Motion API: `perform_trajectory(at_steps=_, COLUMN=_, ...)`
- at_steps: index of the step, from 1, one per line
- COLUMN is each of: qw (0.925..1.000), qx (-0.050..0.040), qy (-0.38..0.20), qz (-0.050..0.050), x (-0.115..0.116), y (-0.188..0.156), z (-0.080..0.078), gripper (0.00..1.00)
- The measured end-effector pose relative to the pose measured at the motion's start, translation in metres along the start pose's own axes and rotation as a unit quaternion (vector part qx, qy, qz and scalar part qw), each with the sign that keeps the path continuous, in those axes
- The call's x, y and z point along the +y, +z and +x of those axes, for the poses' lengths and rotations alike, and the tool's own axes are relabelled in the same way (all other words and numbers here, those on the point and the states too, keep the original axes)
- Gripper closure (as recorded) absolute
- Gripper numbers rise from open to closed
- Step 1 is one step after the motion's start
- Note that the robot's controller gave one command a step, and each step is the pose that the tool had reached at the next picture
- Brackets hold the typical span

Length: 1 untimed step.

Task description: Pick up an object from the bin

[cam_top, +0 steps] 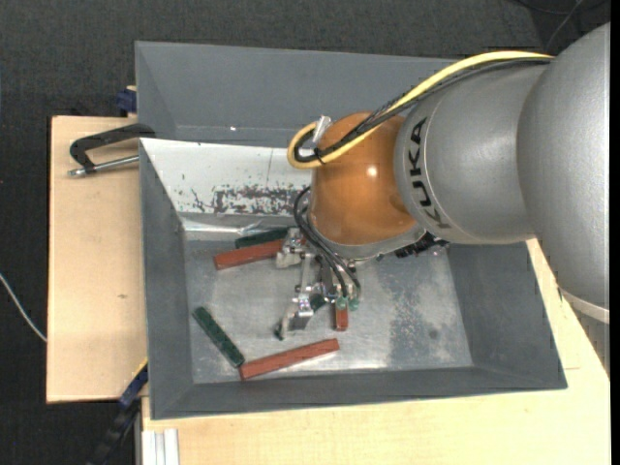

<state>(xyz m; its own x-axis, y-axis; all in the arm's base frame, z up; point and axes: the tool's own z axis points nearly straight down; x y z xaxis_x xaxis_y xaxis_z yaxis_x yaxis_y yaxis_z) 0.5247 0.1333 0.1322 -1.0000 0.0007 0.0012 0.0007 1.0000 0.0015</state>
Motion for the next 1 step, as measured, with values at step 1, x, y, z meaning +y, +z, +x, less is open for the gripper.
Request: perform_trajectory(at_steps=1, qw=1.0, qx=0.0, qy=0.0, qz=0.0, x=0.0, y=0.0, z=0.0, gripper=0.0)
